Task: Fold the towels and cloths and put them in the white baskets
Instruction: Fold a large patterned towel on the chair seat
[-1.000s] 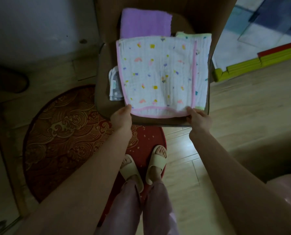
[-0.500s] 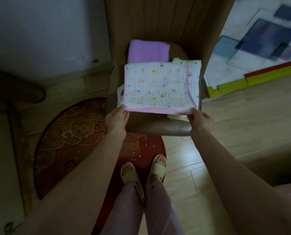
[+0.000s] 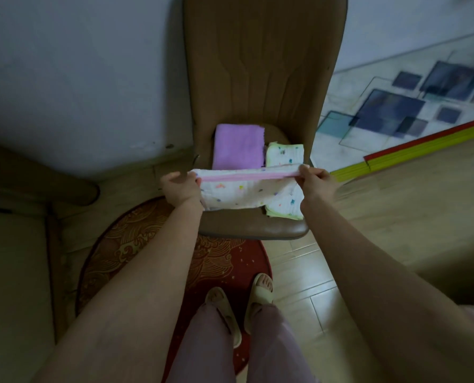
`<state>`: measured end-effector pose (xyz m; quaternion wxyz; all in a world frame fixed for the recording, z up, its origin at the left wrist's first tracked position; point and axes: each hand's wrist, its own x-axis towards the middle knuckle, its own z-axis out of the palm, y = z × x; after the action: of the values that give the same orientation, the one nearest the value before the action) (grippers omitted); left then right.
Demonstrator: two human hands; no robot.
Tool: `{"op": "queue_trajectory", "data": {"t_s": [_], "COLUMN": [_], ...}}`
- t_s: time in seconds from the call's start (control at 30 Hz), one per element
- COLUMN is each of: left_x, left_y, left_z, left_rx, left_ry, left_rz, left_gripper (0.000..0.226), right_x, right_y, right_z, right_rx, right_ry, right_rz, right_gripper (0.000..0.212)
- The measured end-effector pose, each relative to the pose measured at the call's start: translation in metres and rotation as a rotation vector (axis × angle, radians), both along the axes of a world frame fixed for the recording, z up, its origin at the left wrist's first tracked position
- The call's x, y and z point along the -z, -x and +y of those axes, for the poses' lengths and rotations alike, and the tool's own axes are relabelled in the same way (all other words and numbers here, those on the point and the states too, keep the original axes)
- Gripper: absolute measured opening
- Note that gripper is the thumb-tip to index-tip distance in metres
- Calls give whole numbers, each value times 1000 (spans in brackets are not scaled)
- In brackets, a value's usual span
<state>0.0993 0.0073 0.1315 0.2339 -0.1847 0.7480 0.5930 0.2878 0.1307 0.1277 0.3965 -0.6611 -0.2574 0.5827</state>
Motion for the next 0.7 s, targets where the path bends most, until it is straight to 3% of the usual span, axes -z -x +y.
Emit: {"op": "queue_trajectory", "data": {"t_s": [0.13,0.37,0.53,0.6,0.7], "left_x": [-5,-10,-12,-11,-10], "left_y": [-4,8,17,22,29], "left_z": [-3,-11,-13,-13,-14], "left_rx": [115,539,653,678,685], "left_ry": [55,-37,-36,-22,-81], "left_rz": [152,385,421,450,379], "left_gripper": [14,27,35,30,22], "right_x": [-11,-17,-11,-10,-18], "right_y": [5,-2,-5,-5,-7], "right_z": [-5,-2,-2,0,7], "right_rx": [-27,-226,-515,-546,-563], "right_ry": [-112,-291,-409,-469,-423], "right_rz": [-145,-276,-409,-431,-272], "right_gripper": [31,25,52,42,15]}}
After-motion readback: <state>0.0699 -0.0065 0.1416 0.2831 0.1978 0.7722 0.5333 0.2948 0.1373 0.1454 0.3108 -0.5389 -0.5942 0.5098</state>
